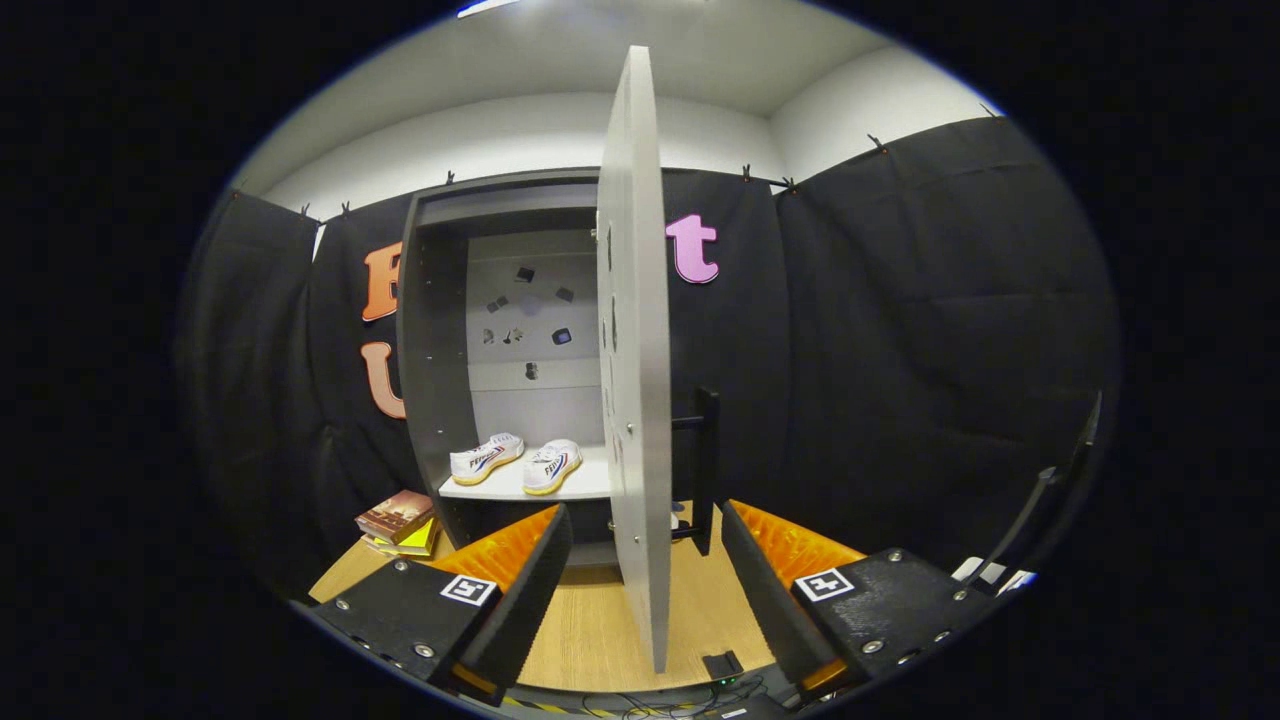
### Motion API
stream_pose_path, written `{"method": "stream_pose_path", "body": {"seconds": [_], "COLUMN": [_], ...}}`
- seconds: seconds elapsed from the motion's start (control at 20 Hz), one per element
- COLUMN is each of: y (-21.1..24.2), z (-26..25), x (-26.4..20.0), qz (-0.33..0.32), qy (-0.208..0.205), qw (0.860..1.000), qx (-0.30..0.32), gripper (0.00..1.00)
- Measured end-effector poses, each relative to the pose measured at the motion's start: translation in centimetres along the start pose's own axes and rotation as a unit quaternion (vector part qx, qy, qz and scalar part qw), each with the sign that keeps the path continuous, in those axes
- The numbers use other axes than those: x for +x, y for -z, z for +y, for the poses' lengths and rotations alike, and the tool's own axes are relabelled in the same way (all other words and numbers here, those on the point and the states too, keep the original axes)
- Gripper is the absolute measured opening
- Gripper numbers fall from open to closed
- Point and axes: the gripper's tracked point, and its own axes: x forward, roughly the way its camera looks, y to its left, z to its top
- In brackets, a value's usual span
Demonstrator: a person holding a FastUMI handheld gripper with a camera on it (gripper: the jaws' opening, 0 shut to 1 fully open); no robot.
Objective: Open the shoe cabinet door, grab the shoes and put them into the shoe cabinet, then close the shoe cabinet door.
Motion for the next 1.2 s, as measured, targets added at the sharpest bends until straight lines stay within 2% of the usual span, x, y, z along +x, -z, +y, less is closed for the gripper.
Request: {"method": "stream_pose_path", "body": {"seconds": [0.1,0.3,0.55,0.85,1.05,1.2], "y": [0.6,1.4,2.3,2.6,2.0,2.7], "z": [-1.9,-3.1,-5.0,-3.9,-3.0,1.0], "x": [0.8,1.6,2.8,2.9,2.9,2.9], "qz": [0.005,0.008,0.01,0.014,0.006,0.007], "qy": [0.007,-0.015,-0.013,-0.048,-0.059,-0.092], "qw": [1.0,0.999,0.999,0.997,0.997,0.995], "qx": [0.008,0.048,0.041,0.059,0.046,0.034], "gripper": [0.93,0.94,0.93,0.94,0.92,0.92]}}
